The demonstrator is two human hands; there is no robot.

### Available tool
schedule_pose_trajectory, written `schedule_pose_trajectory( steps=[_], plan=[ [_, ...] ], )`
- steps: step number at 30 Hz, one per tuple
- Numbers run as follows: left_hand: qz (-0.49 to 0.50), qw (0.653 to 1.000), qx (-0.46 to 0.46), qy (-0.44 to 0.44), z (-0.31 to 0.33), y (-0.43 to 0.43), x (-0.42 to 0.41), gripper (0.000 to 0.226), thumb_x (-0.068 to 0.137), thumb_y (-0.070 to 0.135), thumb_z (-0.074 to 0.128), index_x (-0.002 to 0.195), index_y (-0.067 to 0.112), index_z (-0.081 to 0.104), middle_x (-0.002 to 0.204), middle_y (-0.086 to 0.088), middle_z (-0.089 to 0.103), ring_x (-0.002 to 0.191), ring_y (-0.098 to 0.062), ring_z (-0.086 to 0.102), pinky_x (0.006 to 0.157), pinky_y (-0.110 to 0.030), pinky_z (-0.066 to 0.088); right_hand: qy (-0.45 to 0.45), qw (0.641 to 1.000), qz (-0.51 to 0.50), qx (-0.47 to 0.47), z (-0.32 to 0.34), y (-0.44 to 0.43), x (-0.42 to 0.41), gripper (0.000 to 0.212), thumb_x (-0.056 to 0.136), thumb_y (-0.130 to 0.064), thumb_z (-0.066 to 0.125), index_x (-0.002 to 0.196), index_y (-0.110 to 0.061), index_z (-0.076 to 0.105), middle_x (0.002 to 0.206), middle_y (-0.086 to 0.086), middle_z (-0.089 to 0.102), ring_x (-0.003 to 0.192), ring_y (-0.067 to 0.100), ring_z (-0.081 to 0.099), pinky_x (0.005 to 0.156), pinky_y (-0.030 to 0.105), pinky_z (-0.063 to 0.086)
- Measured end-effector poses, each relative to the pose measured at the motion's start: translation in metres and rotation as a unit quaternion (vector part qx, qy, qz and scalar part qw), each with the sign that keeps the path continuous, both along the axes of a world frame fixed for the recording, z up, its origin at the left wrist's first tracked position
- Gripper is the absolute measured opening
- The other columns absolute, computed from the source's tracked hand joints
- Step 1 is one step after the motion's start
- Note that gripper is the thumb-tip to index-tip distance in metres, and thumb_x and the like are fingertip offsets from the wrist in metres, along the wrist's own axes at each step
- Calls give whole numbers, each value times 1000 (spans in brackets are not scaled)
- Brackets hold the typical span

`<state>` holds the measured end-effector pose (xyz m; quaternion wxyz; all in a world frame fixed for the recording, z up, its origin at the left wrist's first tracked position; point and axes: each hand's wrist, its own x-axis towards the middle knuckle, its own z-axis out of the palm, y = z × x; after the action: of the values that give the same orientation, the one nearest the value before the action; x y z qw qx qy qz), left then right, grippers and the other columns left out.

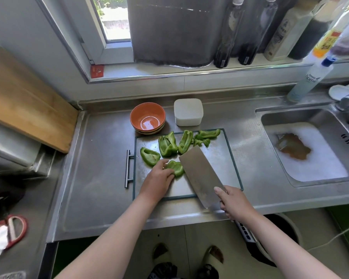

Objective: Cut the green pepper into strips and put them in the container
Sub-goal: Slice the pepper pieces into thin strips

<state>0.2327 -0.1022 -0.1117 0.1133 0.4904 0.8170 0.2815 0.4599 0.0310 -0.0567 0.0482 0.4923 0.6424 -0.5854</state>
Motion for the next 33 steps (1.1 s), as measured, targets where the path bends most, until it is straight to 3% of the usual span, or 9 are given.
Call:
schedule_pose_trajectory(
  steps=[9,13,17,21,24,29,33],
  plan=[
    [5,1000,-7,14,4,5,5,12,91,8,67,96,3,77,124,-16,62,116,-30,58,97,-23,36,-25,1000,3,-17,4,4,-2,33,107,-33,47,80,-15,40,50,-3,38,34,11,30,41,20,30],
    [4,1000,-8,18,3,6,6,10,88,7,70,91,2,78,121,-15,63,114,-28,59,93,-25,41,-34,999,21,3,3,8,4,32,106,-33,47,82,-13,41,49,-3,39,33,11,30,41,20,31],
    [-18,999,-12,35,0,8,5,5,83,4,73,81,2,77,115,-14,64,110,-29,59,88,-37,54,-57,995,56,53,0,13,15,34,106,-34,47,78,-14,42,52,-2,44,34,7,35,45,23,33],
    [-22,999,-10,43,-2,8,6,2,81,2,75,79,2,77,114,-15,64,110,-30,59,88,-30,46,-52,996,45,51,-3,23,14,34,105,-34,50,77,-14,45,46,-8,42,34,9,33,47,24,31],
    [-25,999,-11,47,-1,9,5,3,78,2,78,76,3,76,112,-15,64,109,-31,59,87,-34,51,-32,999,36,15,-1,22,12,35,105,-32,50,76,-16,41,47,-5,39,35,13,28,43,22,28],
    [-19,999,-11,50,-1,9,6,1,80,3,77,80,3,77,114,-13,64,110,-28,58,88,-27,45,-40,997,60,38,-1,19,10,33,106,-33,49,80,-13,45,46,-7,42,33,10,33,41,21,32],
    [-19,998,-10,53,-1,9,7,1,81,4,77,80,3,77,115,-12,63,111,-27,57,87,-30,49,-37,997,61,36,-1,20,9,32,106,-33,48,81,-13,48,45,-9,43,34,8,34,43,22,33]
  ],
)
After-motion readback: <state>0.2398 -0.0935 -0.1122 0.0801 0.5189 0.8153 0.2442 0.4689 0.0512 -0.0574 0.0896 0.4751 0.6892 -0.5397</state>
